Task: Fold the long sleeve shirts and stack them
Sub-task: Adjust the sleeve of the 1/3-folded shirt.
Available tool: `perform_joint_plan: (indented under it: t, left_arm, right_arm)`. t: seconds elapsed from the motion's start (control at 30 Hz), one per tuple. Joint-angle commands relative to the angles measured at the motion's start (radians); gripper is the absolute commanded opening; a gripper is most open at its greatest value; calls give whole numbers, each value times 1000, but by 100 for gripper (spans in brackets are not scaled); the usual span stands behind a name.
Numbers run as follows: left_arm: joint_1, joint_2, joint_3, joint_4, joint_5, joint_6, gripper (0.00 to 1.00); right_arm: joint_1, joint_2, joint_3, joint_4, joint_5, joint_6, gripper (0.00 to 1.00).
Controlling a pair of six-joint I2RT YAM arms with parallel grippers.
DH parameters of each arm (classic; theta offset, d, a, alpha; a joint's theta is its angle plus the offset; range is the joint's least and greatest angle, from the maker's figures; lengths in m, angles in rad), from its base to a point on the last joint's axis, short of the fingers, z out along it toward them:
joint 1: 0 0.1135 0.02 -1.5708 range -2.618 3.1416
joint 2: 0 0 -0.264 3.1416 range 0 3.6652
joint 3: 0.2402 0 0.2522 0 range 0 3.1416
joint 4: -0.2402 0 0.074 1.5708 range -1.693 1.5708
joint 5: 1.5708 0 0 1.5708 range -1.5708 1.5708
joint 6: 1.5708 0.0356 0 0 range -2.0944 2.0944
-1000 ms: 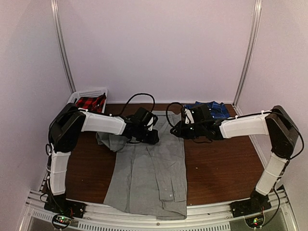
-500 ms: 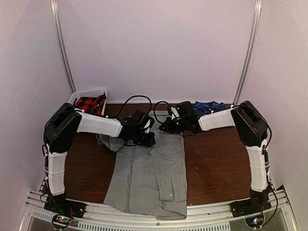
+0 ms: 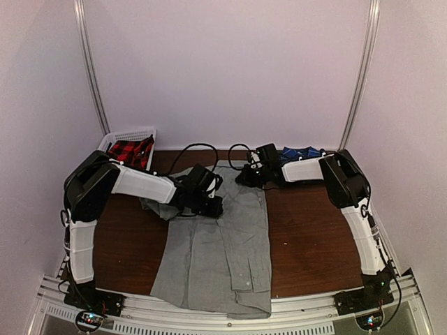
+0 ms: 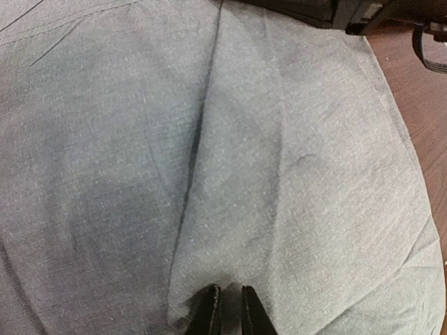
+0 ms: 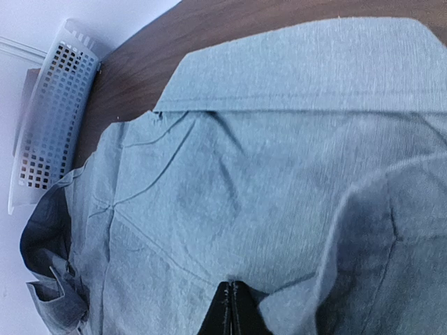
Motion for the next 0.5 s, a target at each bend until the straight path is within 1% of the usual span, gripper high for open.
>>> perform_joint_plan:
  t: [0.0,0.13,0.23,0.4,0.47]
  left_arm:
    - [7,-32,-19,25,19,5,12]
    - [7,-31,-13,19,23,12,12]
    - [8,-32,-10,17,30,12,11]
    - [7,-33,-8,11,34,12,10]
    - [7,-31,-6,11,34,12,10]
  right_arm:
    - [-23,65,114,-69,32,-12,3]
    - [-39,139,207,-102,21,-15,3]
    - [-57,179,236,-81,-16,-3,3]
    - [-95,213,237,10,-151,57,4]
    - [-103,216,249,11,-186,71,4]
